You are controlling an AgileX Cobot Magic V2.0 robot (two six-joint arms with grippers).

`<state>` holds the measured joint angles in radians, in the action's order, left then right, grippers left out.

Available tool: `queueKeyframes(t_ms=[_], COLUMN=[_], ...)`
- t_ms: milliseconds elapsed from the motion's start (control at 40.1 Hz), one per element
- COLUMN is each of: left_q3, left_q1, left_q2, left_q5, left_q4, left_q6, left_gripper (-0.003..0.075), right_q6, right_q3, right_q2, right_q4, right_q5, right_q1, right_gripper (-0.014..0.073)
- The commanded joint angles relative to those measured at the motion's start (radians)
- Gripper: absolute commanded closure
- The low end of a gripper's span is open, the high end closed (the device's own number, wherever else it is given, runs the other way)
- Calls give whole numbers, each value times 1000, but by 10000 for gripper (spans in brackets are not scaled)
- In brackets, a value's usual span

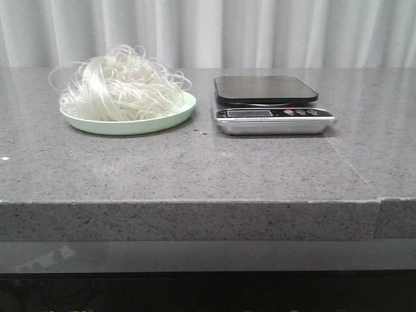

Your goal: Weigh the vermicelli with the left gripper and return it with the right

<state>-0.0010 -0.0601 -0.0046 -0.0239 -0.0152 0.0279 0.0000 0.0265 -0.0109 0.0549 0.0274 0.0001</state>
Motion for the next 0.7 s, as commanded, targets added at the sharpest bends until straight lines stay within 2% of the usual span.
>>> queueKeyframes(t_ms=[0,175,449,673], left_q3=[-85,-297,-650,-778], left_q1=[-6,-6,-6,-6], left_q2=[-21,20,212,366], left_q5=[-83,56,342,481], left_q4=[-9,-15,-26,-26], left_q6=[-5,-5,-5,-5], left_gripper=[565,565,565,565], right_q6=[0,0,0,0], right_q3=[117,327,632,785], right_q2=[-15,35,243,402], right_q4=[4,4,4,4], right_q5=[-21,156,360,538], right_q1=[-4,-4,-4,-4], right_gripper=[435,435,435,435])
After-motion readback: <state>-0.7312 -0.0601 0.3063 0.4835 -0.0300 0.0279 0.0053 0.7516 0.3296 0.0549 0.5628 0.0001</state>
